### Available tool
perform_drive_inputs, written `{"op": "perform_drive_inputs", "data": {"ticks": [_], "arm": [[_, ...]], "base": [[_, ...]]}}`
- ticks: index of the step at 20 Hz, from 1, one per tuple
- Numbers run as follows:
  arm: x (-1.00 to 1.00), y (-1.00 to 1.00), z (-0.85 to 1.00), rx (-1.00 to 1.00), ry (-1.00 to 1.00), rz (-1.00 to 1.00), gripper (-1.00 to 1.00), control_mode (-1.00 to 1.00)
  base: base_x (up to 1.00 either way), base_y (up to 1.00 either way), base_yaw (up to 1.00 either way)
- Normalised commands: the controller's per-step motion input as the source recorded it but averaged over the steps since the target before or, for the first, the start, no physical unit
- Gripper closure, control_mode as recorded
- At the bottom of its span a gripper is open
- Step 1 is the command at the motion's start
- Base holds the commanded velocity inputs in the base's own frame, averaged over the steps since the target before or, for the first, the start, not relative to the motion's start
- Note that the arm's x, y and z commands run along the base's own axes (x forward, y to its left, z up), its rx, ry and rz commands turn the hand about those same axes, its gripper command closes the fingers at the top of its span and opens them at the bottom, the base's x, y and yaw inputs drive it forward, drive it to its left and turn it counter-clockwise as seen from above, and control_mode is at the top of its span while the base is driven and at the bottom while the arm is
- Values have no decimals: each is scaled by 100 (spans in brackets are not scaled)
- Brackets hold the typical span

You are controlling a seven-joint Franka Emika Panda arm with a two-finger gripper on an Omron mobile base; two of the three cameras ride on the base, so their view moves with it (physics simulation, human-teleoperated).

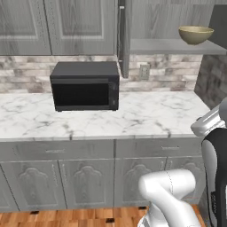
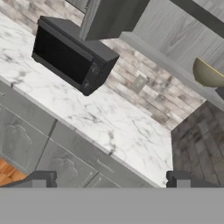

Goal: Move the bowls from the cabinet to the plates on the dining table.

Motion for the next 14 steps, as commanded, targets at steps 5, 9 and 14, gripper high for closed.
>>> {"op": "perform_drive_inputs", "data": {"ticks": [5, 9, 14], "arm": [[0, 0, 0, 0, 0, 0, -100, 100], [0, 0, 0, 0, 0, 0, -100, 100], [0, 0, 0, 0, 0, 0, -100, 100]], "base": [[29, -45, 0], [30, -44, 0], [33, -41, 0]]}}
